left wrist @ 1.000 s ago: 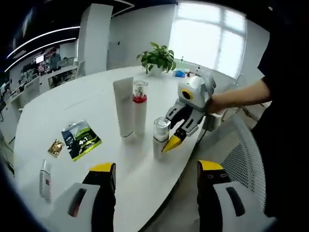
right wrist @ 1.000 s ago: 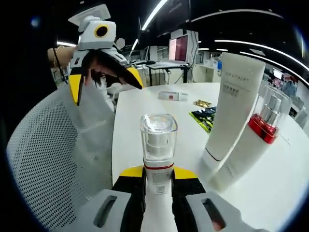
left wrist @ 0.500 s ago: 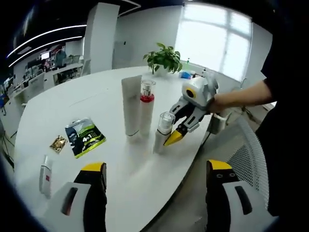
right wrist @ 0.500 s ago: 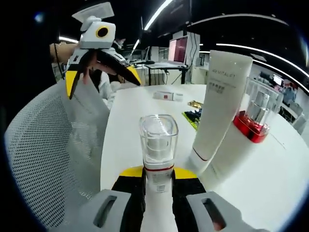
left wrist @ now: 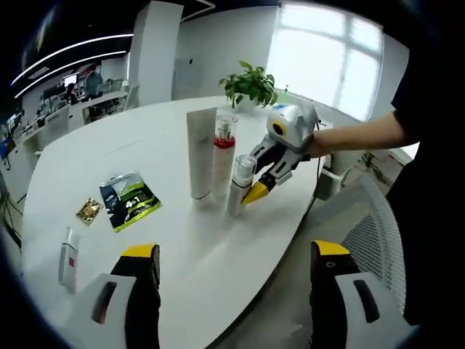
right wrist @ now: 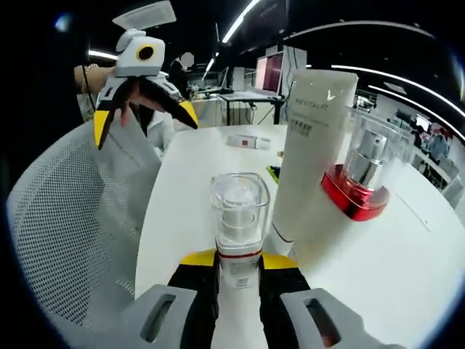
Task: Arrange the skincare products in the storage area until every visible bottle or jar stands upright without overlapping.
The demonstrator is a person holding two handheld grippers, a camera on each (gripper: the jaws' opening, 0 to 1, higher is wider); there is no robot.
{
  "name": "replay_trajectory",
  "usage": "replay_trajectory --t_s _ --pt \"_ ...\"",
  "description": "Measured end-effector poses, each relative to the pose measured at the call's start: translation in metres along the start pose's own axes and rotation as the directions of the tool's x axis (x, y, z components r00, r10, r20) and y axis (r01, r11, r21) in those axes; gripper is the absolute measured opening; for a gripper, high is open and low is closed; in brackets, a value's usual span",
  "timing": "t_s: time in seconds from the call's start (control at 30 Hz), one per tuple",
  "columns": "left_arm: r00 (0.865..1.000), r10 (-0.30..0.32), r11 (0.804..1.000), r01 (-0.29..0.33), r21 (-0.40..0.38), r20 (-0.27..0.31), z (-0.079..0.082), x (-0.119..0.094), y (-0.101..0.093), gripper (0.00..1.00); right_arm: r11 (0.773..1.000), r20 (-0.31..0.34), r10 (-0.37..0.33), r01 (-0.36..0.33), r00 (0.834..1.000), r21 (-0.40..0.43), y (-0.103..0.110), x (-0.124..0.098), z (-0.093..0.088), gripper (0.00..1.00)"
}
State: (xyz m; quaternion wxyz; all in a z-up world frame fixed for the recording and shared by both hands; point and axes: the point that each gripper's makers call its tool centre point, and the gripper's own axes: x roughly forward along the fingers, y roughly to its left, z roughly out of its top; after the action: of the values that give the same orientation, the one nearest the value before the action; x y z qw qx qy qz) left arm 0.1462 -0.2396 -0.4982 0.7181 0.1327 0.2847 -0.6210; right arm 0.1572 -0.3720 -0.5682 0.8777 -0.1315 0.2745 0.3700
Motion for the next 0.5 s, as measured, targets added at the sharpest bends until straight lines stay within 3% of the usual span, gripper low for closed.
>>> replay_trajectory --t_s 0.5 --pt "1.000 0.006 1.000 -0.006 -0.030 -0.009 -0.0067 0.0031 0.0021 0.77 1.000 0.000 0.004 -0.004 1.000 -0.009 -0.0100 0.0020 0.0013 0.12"
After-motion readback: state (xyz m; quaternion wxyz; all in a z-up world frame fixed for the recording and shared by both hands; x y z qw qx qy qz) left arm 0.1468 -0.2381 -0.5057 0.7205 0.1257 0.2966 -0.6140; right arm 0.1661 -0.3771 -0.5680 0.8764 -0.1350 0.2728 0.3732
